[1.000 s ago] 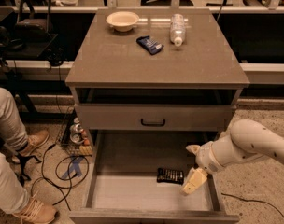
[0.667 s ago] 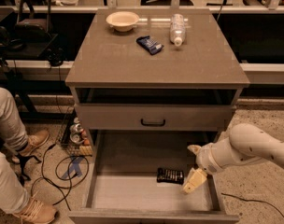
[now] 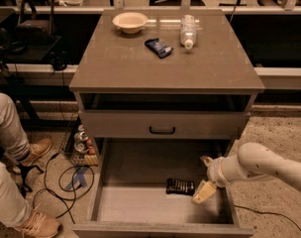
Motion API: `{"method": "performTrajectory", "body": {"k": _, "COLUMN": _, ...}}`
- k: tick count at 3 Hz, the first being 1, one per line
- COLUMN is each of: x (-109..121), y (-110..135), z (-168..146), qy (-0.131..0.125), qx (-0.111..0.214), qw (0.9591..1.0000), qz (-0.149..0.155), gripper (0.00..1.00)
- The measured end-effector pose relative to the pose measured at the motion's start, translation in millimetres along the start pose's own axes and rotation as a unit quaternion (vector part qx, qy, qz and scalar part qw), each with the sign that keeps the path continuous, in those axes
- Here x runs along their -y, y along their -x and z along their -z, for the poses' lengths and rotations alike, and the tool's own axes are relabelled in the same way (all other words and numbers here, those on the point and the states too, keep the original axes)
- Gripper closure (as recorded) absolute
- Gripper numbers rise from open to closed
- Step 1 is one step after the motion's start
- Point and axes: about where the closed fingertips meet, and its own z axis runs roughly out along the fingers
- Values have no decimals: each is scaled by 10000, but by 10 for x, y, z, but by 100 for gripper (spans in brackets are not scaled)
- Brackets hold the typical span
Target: Pick rxbar chocolate from middle drawer and place on counter
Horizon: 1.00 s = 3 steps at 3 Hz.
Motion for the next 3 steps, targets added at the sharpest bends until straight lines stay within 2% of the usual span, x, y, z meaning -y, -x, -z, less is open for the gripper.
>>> {"method": "performTrajectory", "body": {"k": 1, "x": 89, "y": -144, "z": -301, "qy": 16, "qx": 41, "qw": 10000, "qz": 0, "gripper": 0}}
{"method": "performTrajectory", "body": {"k": 3, "x": 96, "y": -127, "z": -958, "qy": 215, "qx": -28, "qw": 9996, "qz": 193, "gripper": 0}}
